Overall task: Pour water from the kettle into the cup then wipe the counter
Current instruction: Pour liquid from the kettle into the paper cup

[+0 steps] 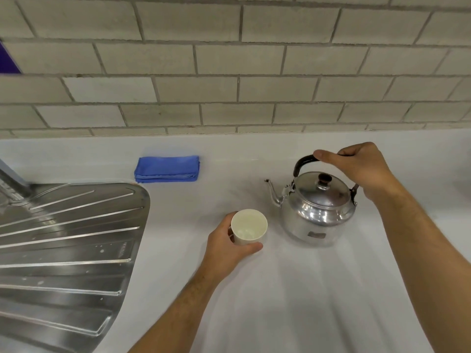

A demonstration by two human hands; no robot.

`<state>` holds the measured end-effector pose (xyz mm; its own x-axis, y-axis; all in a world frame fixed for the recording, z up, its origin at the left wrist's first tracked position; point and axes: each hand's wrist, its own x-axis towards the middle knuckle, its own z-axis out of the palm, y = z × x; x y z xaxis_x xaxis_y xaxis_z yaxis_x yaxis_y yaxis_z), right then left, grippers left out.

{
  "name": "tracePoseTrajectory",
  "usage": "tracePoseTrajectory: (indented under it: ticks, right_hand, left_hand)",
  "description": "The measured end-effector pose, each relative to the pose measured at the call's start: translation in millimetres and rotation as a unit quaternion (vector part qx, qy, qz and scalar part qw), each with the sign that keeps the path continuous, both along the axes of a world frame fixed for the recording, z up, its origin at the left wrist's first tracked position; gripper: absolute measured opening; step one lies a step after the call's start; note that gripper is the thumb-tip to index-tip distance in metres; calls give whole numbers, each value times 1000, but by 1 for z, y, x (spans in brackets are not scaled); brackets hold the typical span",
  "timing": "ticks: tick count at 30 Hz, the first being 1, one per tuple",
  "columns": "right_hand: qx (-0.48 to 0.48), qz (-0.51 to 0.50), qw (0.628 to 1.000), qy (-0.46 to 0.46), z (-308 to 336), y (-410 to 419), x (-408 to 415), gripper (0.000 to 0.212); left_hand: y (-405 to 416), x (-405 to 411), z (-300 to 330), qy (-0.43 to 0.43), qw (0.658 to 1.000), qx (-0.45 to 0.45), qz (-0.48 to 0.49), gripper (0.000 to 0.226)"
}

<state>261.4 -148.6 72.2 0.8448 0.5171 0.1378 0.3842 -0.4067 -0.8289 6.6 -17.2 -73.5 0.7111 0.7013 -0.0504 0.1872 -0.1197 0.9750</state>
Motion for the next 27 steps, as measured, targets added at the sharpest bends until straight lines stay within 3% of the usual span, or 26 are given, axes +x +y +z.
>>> tracePoseTrajectory:
  ticks: [6, 18, 27]
  right_hand:
    - [38, -53, 998, 17, -3, 38, 34, 79]
    - [-30, -108, 990, 84, -10, 92, 78, 73]
    - [-56, -50, 996, 56, -13, 87, 92, 70]
  left_hand:
    - [0, 5, 0, 0, 1000, -1, 1, 72]
    - [-1, 10, 2, -9, 1000, -3, 2, 71]
    - [7, 8, 5, 36, 998, 9, -41, 80]
